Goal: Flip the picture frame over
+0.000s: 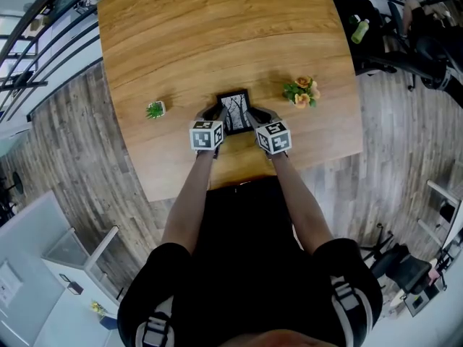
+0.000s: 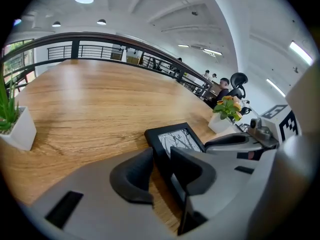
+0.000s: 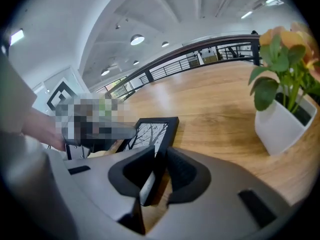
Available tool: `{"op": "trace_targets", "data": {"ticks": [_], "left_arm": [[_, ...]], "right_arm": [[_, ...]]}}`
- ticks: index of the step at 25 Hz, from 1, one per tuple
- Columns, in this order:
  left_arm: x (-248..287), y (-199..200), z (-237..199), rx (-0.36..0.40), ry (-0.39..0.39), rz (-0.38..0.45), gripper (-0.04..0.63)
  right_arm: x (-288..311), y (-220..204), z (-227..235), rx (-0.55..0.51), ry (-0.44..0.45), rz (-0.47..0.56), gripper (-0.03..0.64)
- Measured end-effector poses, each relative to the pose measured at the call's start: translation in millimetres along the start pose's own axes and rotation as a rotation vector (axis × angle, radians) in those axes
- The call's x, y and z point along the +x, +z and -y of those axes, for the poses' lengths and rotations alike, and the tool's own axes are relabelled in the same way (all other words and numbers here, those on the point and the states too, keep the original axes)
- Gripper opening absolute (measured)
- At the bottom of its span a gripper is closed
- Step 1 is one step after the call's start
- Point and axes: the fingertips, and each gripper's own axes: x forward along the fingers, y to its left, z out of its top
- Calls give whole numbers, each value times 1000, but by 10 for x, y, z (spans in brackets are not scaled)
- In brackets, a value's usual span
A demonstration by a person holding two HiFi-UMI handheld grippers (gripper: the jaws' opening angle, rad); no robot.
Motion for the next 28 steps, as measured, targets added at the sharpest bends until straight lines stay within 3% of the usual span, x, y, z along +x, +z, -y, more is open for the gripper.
{"op": "trace_targets", "data": {"ticks": [12, 17, 22, 28], "left_arm": [[-35, 16, -20, 56, 40, 23, 126], [-177, 69, -23, 66, 47, 66, 124], [-429, 99, 40, 83, 42, 104, 41], [-666, 123, 171, 67, 18, 150, 28]], "right_arm": [[-57, 44, 46, 20, -19, 50, 110], [-157, 75, -12, -4, 4, 66, 8], [-332, 69, -144, -69, -5, 77, 6], [-440, 73, -250, -93, -23, 101, 6]]}}
